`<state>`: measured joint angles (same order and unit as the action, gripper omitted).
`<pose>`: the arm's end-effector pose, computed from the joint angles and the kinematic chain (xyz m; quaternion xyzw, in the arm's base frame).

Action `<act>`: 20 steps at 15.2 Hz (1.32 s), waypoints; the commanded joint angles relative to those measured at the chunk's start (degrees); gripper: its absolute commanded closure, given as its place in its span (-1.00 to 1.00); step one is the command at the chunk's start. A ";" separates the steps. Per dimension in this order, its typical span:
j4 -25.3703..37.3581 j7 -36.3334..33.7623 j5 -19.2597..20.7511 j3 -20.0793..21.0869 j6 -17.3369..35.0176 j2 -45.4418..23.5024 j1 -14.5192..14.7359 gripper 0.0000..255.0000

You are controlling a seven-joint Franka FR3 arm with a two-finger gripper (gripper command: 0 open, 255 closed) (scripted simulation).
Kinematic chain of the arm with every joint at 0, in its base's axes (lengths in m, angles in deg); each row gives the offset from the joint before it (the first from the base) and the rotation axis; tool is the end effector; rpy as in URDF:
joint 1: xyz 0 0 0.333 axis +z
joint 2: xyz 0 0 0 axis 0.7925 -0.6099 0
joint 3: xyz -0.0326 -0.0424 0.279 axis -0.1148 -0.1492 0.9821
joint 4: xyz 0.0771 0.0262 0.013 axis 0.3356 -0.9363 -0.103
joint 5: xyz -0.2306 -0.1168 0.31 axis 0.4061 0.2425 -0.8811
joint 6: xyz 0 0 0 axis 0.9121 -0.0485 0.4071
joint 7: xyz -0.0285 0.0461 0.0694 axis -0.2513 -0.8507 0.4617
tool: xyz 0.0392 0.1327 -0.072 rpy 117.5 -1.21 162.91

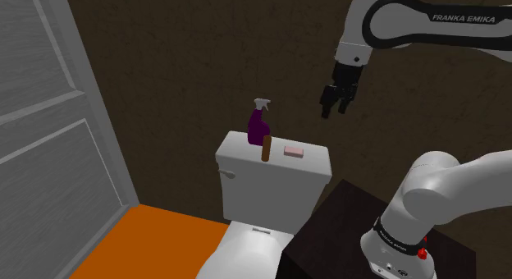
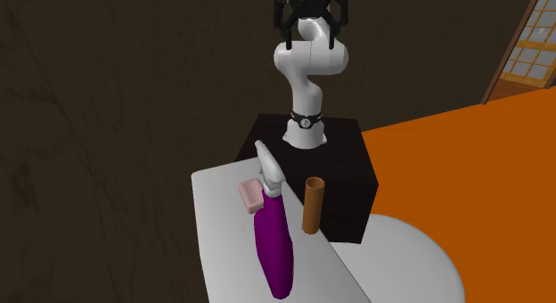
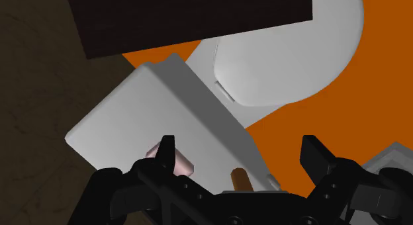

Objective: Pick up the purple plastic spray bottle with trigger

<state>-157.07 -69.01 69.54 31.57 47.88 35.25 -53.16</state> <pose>0.3382 -0.0079 0.4990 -0.9960 0.0840 0.0035 0.0310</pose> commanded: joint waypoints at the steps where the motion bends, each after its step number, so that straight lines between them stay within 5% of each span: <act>1: 0.00 0.00 0.00 0.00 0.00 0.00 0.00 -1.00; 12: -6.96 21.60 1.24 -10.37 30.57 -12.14 4.24 -1.00; 20: -2.59 42.45 -8.10 -19.87 48.97 -28.00 12.77 -1.00</act>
<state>-160.38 -29.81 63.27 12.94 94.71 9.17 -41.72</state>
